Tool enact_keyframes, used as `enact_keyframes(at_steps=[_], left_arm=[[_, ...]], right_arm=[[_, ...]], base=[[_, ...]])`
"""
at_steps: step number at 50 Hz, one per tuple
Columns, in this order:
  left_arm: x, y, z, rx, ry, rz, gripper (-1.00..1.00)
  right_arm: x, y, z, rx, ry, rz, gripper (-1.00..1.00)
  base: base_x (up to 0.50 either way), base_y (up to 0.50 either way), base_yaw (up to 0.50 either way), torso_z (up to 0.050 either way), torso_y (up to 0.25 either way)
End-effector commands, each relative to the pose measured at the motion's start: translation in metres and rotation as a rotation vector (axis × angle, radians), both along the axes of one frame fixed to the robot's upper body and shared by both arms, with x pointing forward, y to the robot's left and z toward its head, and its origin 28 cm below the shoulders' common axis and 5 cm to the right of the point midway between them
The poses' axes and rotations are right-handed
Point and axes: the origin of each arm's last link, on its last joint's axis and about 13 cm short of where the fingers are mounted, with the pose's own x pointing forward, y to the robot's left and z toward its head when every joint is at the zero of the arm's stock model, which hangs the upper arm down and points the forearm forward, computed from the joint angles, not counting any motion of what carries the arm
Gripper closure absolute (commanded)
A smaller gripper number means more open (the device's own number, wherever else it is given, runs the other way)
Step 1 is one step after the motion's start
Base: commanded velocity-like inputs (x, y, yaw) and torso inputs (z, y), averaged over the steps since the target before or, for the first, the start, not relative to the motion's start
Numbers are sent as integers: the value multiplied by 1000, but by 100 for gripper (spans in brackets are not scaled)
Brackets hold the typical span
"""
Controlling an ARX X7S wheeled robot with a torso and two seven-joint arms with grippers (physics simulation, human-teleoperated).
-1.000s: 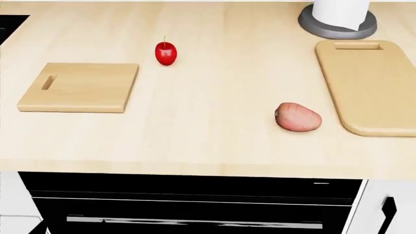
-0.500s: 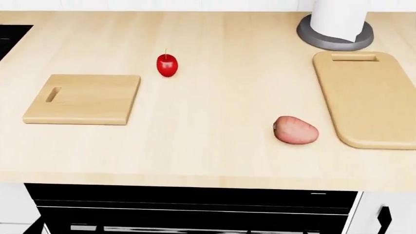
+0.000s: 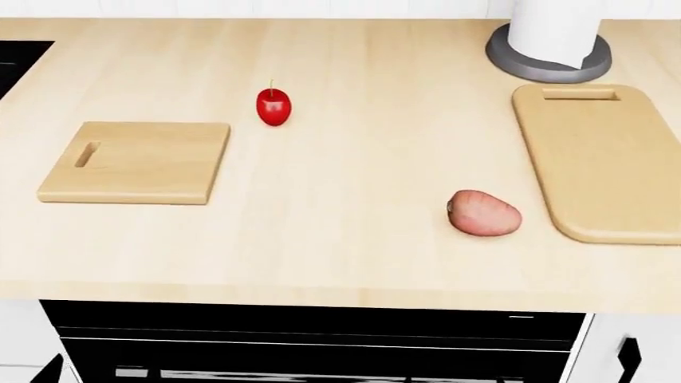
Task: Place the cherry and the sweet potato on separate cutting boards.
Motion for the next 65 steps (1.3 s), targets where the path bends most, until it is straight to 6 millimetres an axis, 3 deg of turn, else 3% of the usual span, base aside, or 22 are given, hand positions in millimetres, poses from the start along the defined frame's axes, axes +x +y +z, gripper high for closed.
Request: enact_keyframes(at_steps=[1,26,29,31,35,36,38,39,40,43,47,49,51,53,61,65], left_arm=[[1,0,0,-8,-8,13,-100],[1,-1,2,42,7,10,-100],[5,0,21,-66,19,-40,-100],[9,0,33,-31,38,-54,-100],[18,10,75,-21,9,-69,-100],[19,11,79,-21,17,-69,-100],[23,13,101,107,-45,-97,-100],[27,15,117,-23,-22,-93,-100],[29,17,126,-38,-24,-88,-100],[35,19,156,-32,-10,-140,-100],[37,24,181,-57,36,-227,-100],[40,35,202,6,33,-222,-100],[41,43,214,65,-10,-208,-100],[43,52,224,9,27,-202,-100],[48,65,238,40,89,-235,-100],[46,68,243,31,95,-230,-100]], right_arm=[[0,0,1,0,-3,1,-100],[0,0,2,15,-5,2,-100],[5,-8,23,65,-24,-11,-100],[8,-11,38,87,-44,-12,-100],[17,-21,88,55,-92,10,-100],[18,-23,93,62,-89,15,-100],[22,-32,111,51,-95,-7,-100],[24,-36,124,31,-108,-7,-100],[25,-38,133,7,-119,-13,-100],[31,-44,167,-6,-140,37,-100],[35,-51,194,-22,-156,61,-100],[38,-62,215,-33,-144,66,-100],[39,-68,225,-42,-132,51,-100],[37,-76,231,-62,-115,50,-100],[32,-100,254,-87,-70,40,-100],[28,-107,255,-65,-46,35,-100]], base=[[0,0,0,0,0],[0,-60,0,0,0],[0,0,0,0,0],[0,0,0,0,0],[0,0,0,0,0],[0,0,0,0,0],[0,0,0,0,0],[0,0,0,0,0],[0,0,0,0,0],[0,0,0,0,0],[0,0,0,0,0],[0,0,0,0,0],[0,0,0,0,0],[0,0,0,0,0],[0,0,0,0,0],[0,0,0,0,0]])
